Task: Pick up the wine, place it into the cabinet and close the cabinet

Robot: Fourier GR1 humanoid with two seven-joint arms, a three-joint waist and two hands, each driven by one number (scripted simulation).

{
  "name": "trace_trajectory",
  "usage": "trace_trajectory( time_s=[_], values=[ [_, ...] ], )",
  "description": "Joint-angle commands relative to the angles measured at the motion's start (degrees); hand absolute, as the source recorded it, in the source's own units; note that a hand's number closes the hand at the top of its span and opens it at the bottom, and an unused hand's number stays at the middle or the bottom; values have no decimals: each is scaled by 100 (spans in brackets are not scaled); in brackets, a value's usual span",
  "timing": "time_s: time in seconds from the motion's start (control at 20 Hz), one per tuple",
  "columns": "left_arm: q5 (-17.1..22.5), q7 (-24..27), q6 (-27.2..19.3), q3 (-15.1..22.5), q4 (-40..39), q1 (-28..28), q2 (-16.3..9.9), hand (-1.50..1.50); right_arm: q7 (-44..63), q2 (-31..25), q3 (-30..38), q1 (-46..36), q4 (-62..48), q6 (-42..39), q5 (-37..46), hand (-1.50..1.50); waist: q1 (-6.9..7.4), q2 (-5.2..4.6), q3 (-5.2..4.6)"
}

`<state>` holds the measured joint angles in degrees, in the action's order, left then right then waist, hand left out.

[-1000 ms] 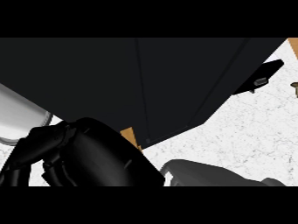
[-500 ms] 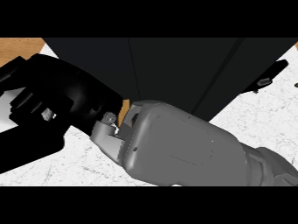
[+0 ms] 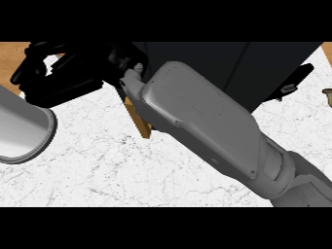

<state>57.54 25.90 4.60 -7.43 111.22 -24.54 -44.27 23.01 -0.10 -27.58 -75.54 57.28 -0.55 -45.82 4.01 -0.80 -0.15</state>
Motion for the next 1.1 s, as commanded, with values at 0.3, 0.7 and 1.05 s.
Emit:
trace_trajectory(
  time_s=[0.3, 0.7, 1.05],
  values=[
    [81, -232, 148, -278, 33, -44, -121, -150, -1172, -546, 533, -72, -1529, -246, 442, 150, -127, -31, 7],
    [276, -355, 125, -84, 363, 84, -6, -150, -1611, -902, 610, 340, -1689, -446, 406, 150, -268, -92, 10],
    [375, -623, -11, 239, 513, 207, 19, -150, -1783, -918, 575, 295, -1732, -503, 280, 150, -433, -119, 8]
  ],
)
